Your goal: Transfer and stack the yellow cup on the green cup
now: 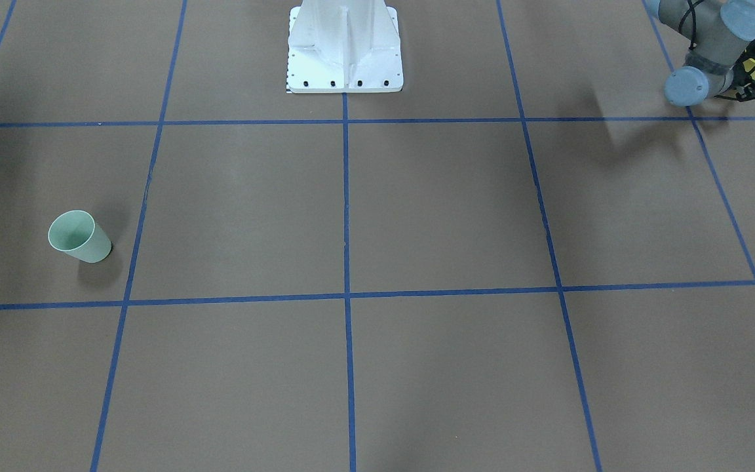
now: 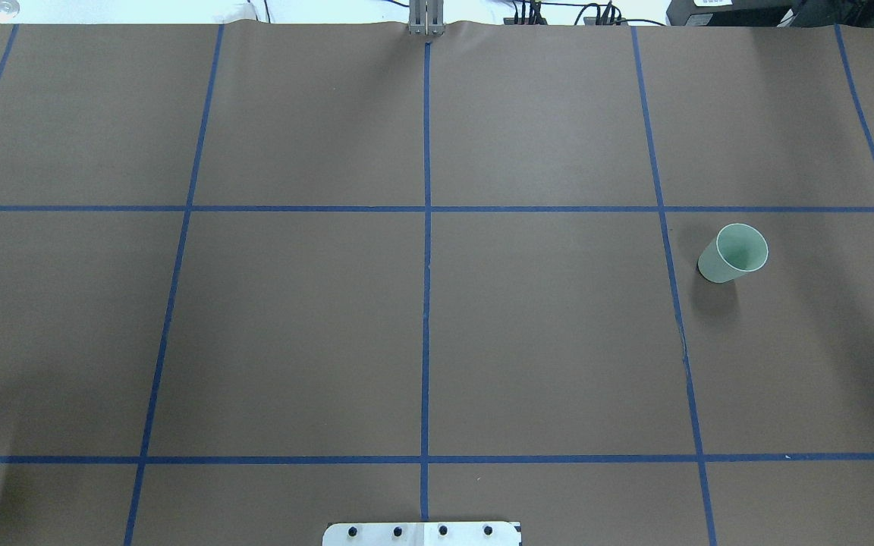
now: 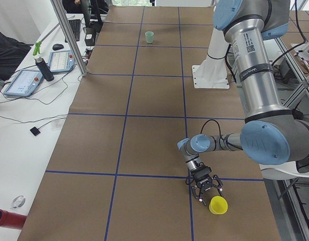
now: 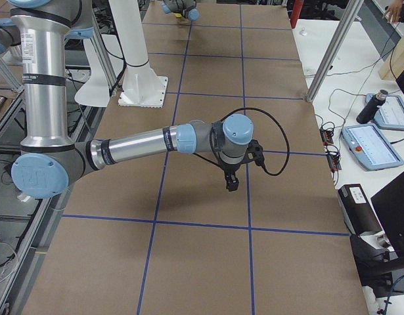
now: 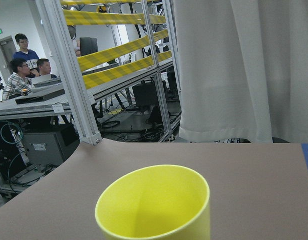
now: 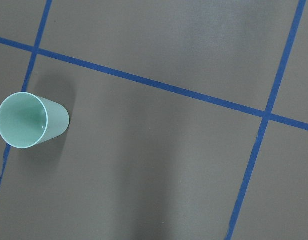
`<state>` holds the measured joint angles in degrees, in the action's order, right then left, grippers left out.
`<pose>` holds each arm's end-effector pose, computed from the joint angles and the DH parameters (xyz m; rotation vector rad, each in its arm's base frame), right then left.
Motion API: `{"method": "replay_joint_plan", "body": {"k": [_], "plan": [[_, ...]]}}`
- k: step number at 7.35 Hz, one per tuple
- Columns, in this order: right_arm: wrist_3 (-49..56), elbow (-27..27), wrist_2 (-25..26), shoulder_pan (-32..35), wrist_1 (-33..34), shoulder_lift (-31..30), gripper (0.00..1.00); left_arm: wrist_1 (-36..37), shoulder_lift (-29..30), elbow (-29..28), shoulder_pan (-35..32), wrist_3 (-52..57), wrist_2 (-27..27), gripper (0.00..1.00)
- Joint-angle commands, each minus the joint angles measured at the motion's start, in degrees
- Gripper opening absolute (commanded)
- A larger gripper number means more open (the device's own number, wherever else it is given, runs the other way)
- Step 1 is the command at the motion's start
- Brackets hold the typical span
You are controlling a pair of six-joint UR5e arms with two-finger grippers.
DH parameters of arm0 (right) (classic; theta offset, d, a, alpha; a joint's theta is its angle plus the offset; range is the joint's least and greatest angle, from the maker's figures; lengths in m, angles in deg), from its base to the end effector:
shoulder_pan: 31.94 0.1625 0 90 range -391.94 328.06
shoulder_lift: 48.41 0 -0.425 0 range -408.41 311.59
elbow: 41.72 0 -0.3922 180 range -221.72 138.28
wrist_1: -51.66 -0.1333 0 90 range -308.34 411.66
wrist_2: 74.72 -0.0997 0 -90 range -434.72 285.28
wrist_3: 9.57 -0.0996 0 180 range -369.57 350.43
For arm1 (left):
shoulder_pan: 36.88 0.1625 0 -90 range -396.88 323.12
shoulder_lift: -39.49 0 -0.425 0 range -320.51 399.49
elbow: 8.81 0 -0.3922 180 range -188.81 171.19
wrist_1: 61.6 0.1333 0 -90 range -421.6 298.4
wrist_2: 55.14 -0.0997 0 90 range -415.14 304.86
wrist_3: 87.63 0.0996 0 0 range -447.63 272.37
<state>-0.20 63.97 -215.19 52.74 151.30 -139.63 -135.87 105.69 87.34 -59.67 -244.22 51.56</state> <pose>0.0122 -0.4786 0.5442 0.1102 -0.8800 -0.2766 0.1743 -0.1868 0.8048 -0.0525 -0.7184 -1.5851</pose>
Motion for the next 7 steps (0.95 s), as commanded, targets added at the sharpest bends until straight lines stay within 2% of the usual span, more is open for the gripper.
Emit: {"method": "replay_joint_plan", "body": {"k": [1, 6, 7], "plan": [[0.0, 0.0, -0.1, -0.2, 0.0, -0.1, 0.99, 0.1, 0.1, -1.0, 0.3, -1.0, 0.6, 1.00], [-0.1, 0.1, -0.1, -0.4, 0.1, 0.0, 0.99, -2.1, 0.1, -4.7, 1.5, -2.5, 3.2, 1.00], [-0.1, 0.5, -0.1, -0.4, 0.1, -0.1, 0.99, -2.0, 0.2, -4.8, 2.7, -2.4, 3.4, 0.81]]}}
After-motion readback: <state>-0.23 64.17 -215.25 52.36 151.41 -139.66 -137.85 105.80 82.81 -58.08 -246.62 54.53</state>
